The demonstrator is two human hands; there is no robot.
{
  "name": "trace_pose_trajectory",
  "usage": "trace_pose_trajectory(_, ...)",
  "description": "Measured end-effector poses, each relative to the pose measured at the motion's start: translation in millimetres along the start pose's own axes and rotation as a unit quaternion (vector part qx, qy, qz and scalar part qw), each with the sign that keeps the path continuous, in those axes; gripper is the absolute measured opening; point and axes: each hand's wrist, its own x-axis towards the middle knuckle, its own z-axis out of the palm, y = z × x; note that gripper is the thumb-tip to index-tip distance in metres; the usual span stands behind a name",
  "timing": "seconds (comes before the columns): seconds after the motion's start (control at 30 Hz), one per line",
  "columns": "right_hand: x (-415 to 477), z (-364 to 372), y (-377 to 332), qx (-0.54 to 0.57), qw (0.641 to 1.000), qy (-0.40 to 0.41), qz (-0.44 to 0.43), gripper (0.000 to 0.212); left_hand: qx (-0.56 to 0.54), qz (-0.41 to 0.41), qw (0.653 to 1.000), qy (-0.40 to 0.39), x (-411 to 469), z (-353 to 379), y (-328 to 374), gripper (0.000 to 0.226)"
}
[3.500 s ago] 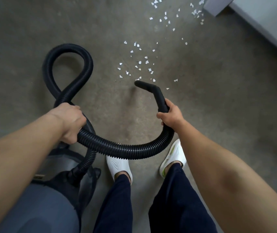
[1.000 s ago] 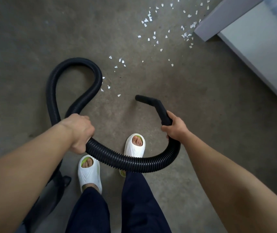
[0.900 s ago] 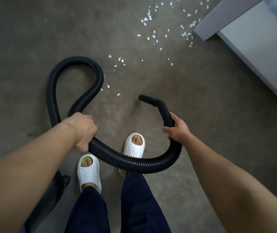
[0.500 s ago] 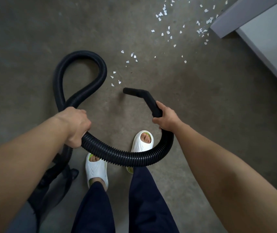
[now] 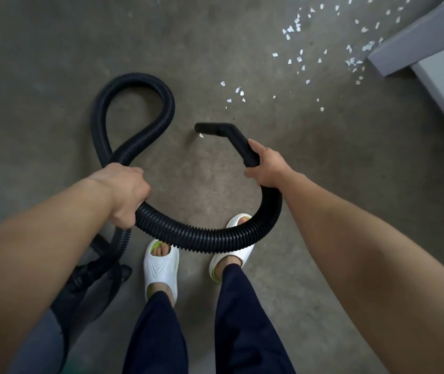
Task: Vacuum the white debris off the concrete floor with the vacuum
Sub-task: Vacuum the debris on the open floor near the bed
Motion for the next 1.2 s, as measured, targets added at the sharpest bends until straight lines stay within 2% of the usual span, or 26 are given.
trace_pose_trajectory(0.13, -14.3, -2.3, 18.6, -0.015, 0.999, -0.028, 0.023, 0.089, -0.021, 0.016, 1.0, 0.008, -0.7, -0.5, 9.3, 0.025)
trace_pose_trajectory(0.33, -10.2, -31.7, 34.1, 0.039, 0.99, 0.128, 0.05, 0.084, -0.03, 0.011, 0.999, 0.041, 8.1, -11.1, 11.1, 0.023)
trace_pose_trajectory(0.43, 6.0, -50.5, 32.5, 0.057, 0.983, 0.161, 0.061, 0.079, -0.042, 0.004, 0.998, 0.055, 17.5, -17.0, 6.3, 0.021)
trace_pose_trajectory(0.63, 28.7, -58.6, 18.1, 0.009, 0.995, 0.1, 0.011, 0.076, -0.034, 0.002, 0.999, 0.033, 28.2, -26.6, 7.9, 0.022)
trace_pose_trajectory(0.8, 39.3, -61.3, 10.2, 0.018, 0.995, 0.094, 0.011, 0.085, -0.021, 0.013, 1.0, 0.009, 28.1, -31.2, 7.8, 0.005)
trace_pose_trajectory(0.9, 49.1, -71.3, 6.5, 0.013, 0.994, 0.106, 0.005, 0.084, -0.018, 0.007, 1.0, 0.0, 30.9, -41.9, 4.2, 0.008)
trace_pose_trajectory(1.0, 57.4, -74.7, -4.0, -0.009, 0.998, 0.065, -0.019, 0.087, -0.015, 0.009, 1.0, 0.003, 34.1, -50.4, 4.9, 0.005)
trace_pose_trajectory(1.07, 59.8, -74.0, -7.8, -0.021, 0.998, 0.043, -0.033, 0.087, -0.009, 0.011, 1.0, -0.012, 35.3, -56.1, 6.3, 0.011)
trace_pose_trajectory(1.2, 46.4, -71.3, 13.8, -0.021, 0.999, 0.014, -0.021, 0.082, -0.017, 0.016, 0.999, -0.042, 32.1, -67.8, 10.9, 0.012)
